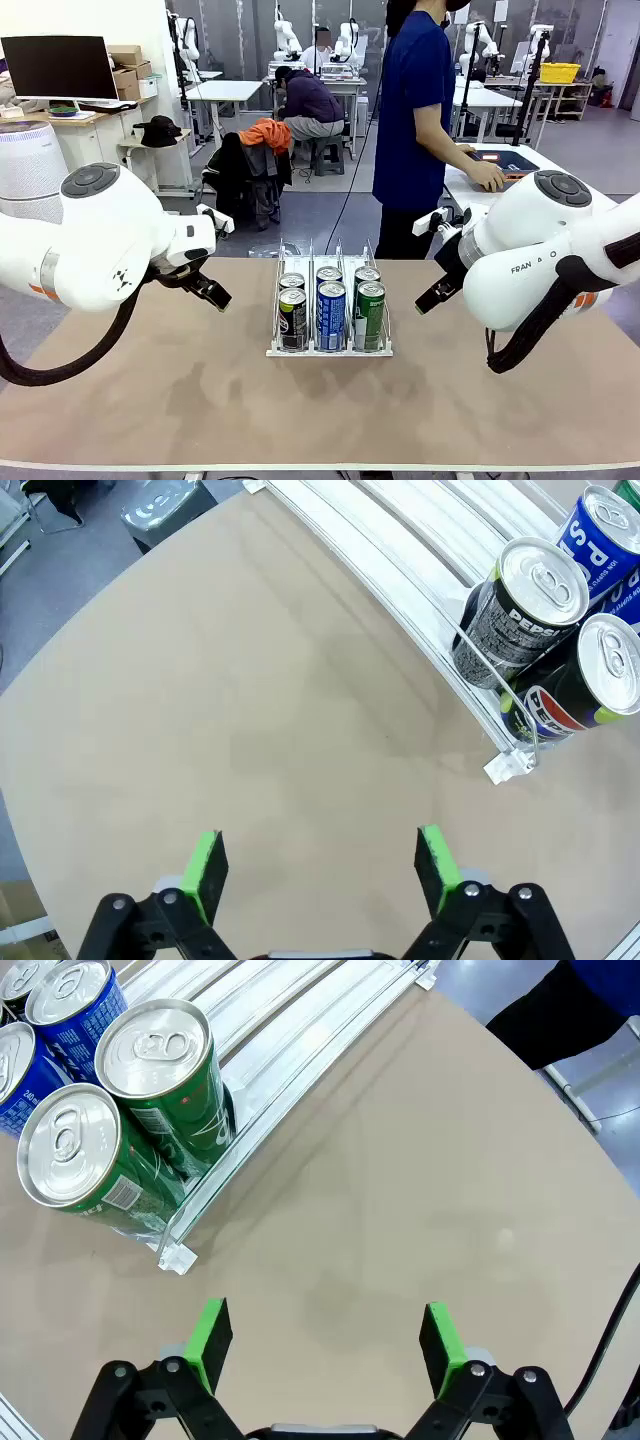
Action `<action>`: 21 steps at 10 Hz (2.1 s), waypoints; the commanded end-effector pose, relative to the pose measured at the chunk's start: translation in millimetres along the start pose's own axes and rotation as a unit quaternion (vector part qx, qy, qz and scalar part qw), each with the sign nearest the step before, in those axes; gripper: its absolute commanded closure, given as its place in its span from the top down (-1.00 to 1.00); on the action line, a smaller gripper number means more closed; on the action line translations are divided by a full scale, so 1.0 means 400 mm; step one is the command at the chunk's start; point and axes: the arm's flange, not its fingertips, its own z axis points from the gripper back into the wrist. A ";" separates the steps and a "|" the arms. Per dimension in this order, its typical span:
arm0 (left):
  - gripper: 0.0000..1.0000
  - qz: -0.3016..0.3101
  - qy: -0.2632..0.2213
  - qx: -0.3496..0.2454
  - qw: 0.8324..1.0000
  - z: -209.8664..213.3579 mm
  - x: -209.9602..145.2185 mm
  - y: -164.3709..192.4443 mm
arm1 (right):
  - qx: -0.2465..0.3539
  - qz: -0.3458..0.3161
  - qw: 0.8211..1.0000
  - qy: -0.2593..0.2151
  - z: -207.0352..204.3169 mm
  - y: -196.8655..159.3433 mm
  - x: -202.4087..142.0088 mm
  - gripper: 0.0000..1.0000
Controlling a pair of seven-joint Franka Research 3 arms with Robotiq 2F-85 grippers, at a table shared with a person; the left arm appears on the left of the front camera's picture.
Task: Fill the beverage cans into the dispenser.
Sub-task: Pick up the Ionic drink handed by the human.
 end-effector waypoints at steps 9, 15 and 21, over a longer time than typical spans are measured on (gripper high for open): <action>1.00 0.000 0.000 0.000 1.000 0.000 0.000 0.000 | 0.000 0.000 1.000 0.000 0.000 0.000 0.000 1.00; 1.00 0.000 0.000 0.000 1.000 0.000 0.000 0.000 | 0.000 0.000 1.000 0.000 0.000 0.000 0.000 1.00; 1.00 0.008 0.013 -0.084 0.996 0.042 0.032 0.067 | 0.083 -0.014 0.996 0.034 0.054 -0.048 0.040 1.00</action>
